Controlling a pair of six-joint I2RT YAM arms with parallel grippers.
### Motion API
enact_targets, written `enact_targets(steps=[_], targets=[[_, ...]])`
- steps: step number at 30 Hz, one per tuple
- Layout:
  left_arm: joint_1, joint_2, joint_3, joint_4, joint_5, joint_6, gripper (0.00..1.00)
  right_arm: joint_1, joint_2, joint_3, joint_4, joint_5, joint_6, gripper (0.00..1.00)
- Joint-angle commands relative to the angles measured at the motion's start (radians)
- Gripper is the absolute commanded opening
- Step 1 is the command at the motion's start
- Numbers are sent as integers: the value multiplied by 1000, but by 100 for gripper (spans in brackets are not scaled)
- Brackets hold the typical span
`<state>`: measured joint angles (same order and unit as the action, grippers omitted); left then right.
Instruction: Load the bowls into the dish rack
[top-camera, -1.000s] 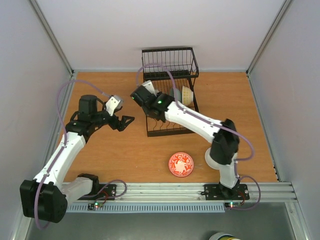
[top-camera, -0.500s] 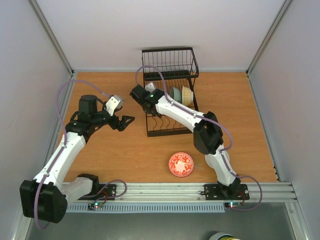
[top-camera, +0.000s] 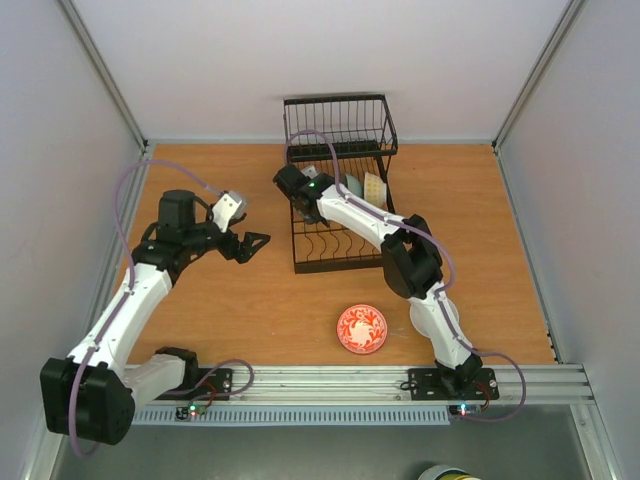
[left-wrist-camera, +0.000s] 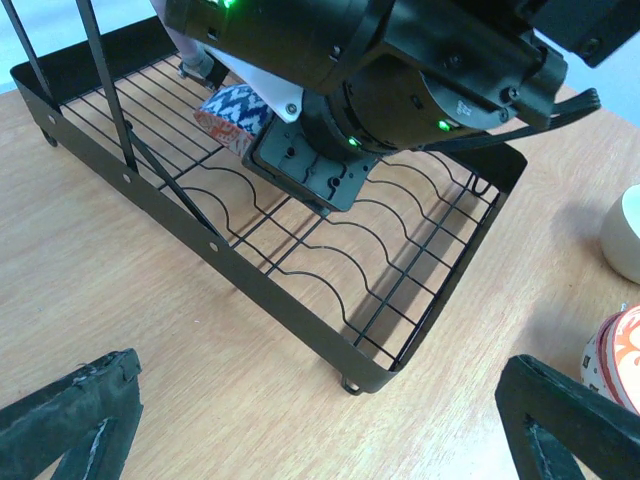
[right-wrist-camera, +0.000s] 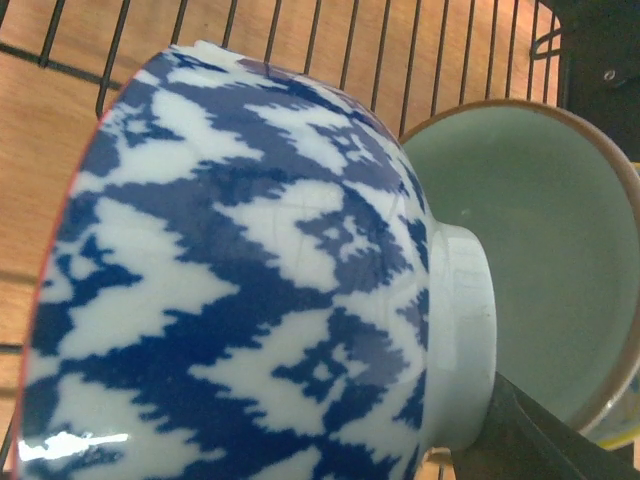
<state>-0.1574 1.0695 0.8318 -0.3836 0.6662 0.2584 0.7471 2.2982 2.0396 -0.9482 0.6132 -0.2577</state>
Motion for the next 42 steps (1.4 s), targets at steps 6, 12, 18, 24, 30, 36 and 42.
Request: enact_targets(steps=[6,12,18,24,30,36,42], targets=[[3,16,-14,55,19,10,97,-28,61,60,63,-56,-23,1],[3,17,-14,53,19,13,97,-40,86,58,79,-128,-18,1],[3,14,-17,52,18,17,97,-49,64,-8,98,-151,37,9],[3,16,-16,52,21,16,97,-46,-22,-161,198,-110,33,98],[3,17,-17,53,21,15,97,-44,-122,-264,271,-111,13,99],[4,17,-18,52,21,16,96,-32,-292,-418,385,-168,-4,99],[2,21,-18,54,24,19,97,9,-494,-537,421,-181,3,98]])
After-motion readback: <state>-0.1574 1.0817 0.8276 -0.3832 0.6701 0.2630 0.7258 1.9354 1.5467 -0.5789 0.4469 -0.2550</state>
